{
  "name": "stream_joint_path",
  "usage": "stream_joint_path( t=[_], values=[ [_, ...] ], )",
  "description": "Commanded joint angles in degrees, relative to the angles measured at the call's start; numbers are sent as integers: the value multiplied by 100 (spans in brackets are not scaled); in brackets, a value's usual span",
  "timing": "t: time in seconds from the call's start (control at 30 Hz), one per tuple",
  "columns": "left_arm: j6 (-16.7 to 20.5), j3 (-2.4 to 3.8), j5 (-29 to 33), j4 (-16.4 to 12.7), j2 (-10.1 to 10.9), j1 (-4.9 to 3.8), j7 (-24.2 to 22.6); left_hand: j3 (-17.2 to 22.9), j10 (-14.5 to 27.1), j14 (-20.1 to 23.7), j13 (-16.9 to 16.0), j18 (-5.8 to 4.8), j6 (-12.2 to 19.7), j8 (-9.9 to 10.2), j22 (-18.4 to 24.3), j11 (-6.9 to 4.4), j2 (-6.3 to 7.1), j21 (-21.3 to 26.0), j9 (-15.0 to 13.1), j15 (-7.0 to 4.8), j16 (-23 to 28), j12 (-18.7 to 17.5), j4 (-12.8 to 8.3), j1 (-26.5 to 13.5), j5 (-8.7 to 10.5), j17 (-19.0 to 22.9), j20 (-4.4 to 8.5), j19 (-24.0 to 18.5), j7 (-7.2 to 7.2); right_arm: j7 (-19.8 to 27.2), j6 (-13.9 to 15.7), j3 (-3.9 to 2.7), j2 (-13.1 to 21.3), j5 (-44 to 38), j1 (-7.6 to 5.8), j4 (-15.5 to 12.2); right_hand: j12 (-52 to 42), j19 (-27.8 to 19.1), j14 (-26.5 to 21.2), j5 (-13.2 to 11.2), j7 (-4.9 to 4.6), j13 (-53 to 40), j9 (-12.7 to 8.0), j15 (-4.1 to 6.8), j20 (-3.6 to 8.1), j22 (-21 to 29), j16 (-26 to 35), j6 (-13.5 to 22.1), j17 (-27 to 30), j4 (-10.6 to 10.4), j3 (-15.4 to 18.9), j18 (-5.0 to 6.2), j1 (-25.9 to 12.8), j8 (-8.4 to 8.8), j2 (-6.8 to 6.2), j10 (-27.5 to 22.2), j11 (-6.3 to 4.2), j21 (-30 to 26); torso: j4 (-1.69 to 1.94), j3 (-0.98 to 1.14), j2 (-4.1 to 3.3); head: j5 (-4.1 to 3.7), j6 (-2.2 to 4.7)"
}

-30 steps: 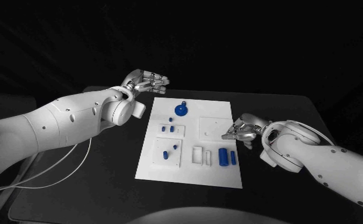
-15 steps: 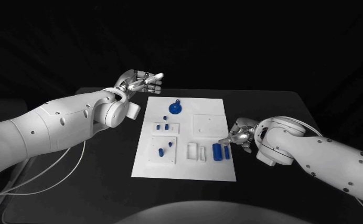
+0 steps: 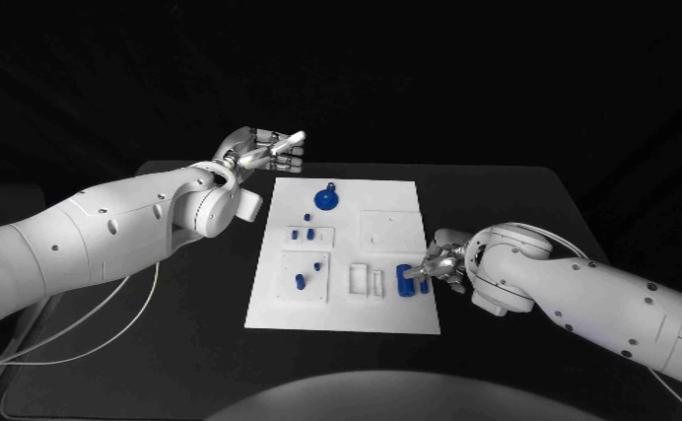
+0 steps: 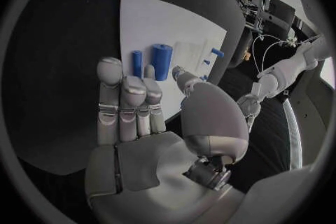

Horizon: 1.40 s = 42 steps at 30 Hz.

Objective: Assemble the parts on the task board

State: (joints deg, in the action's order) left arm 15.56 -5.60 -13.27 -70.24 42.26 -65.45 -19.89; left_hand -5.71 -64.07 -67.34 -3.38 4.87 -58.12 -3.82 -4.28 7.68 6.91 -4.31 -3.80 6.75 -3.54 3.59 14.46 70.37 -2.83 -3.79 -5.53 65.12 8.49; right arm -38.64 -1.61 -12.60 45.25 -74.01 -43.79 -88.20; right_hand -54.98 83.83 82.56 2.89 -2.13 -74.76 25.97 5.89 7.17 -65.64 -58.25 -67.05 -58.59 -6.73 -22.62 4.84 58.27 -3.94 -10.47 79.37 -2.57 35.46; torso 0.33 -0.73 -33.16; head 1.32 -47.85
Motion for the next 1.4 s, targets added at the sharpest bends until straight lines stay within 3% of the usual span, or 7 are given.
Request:
stream_joint_path(
  t=[0.03, 0.2, 0.37, 1.03, 1.27, 1.3, 1.4],
  values=[
    [-88, 4, 54, -20, -3, 2, -81, -23, 36, 28, -1, -34, 35, 11, 7, -1, 53, 13, -2, -1, -1, -19, 143, 58, 13, 6, -22, -29, 5, -88, -154, 68, -41, -105, 4, 50, -27, 275, 48, -12, -5, -18, -13, 4, 19, -15, 8, 17, -10, -62, 20, -80, -85, 27, -20, 43, -7, 28, 3, 4, -13, -4, -12],
    [-94, 4, 59, -28, -2, 2, -85, -32, 40, 36, 0, -35, 26, 9, 8, 2, 55, 15, -3, 2, -1, -19, 171, 51, 13, 6, -24, -34, 3, -85, -137, 161, -133, -126, 4, 134, -18, 274, 49, -12, -5, -26, -16, 4, 19, -20, 7, 19, -16, -73, 31, -79, -86, 26, -27, 41, -7, 29, 1, 8, -20, -3, -19],
    [-100, 4, 60, -33, -5, 1, -84, -30, 43, 40, 0, -35, 25, 10, 8, 2, 55, 15, -3, 3, -1, -20, 166, 57, 13, 6, -25, -36, 3, -73, -81, 194, -226, -178, 4, 191, 33, 279, 54, -12, -6, -103, -33, 3, 16, -65, 26, 20, -52, -119, 42, -79, -62, 21, -47, 64, -6, 16, 8, 7, -23, 3, -36],
    [-213, 4, 63, -22, -19, 1, 0, -21, 80, 65, 0, -33, 58, 17, 8, 17, 58, 16, 1, 13, 0, -20, 171, 40, 13, 6, -34, -55, 15, -37, -25, 221, -579, -358, 3, 472, 82, 277, 57, -12, -11, -138, -39, 6, 20, -90, 45, 42, -67, -150, 39, -77, -75, 25, -68, 64, -4, 6, 17, -4, -30, 7, -56],
    [-260, 4, 64, -13, -36, 1, 37, -13, 93, 65, 0, -32, 72, 14, 8, 22, 54, 16, 0, 14, -2, -21, 167, 47, 13, 5, -35, -58, 18, -22, -24, 233, -700, -325, -9, 581, 86, 276, 62, 8, -14, -151, -35, -5, 6, -97, 48, 53, -69, 58, -135, -72, 52, 28, -15, 61, 0, -7, 22, -5, -35, 4, -45],
    [-267, 4, 64, -12, -39, 1, 41, -6, 93, 66, -1, -31, 72, 12, 8, 21, 43, 15, -1, 15, -1, -19, 163, 52, 13, 5, -37, -59, 19, -21, -20, 242, -714, -320, -14, 598, 81, 276, 63, 88, -14, -156, -32, -7, -1, -102, 49, 60, -65, 154, -199, -67, 78, 29, 20, 60, 1, -6, 23, -6, -34, 2, -45],
    [-284, 4, 64, -10, -42, 1, 53, -5, 93, 67, -1, -31, 72, 11, 8, 21, 42, 15, -2, 15, -1, -19, 163, 53, 13, 5, -37, -59, 19, -18, 8, 268, -739, -307, -24, 639, 78, 277, 65, 867, 3, -160, -35, 0, -1, -117, 41, 54, -63, 486, -170, -65, 144, 28, 153, 56, -12, 1, 25, -8, -35, 0, -44]
  ],
)
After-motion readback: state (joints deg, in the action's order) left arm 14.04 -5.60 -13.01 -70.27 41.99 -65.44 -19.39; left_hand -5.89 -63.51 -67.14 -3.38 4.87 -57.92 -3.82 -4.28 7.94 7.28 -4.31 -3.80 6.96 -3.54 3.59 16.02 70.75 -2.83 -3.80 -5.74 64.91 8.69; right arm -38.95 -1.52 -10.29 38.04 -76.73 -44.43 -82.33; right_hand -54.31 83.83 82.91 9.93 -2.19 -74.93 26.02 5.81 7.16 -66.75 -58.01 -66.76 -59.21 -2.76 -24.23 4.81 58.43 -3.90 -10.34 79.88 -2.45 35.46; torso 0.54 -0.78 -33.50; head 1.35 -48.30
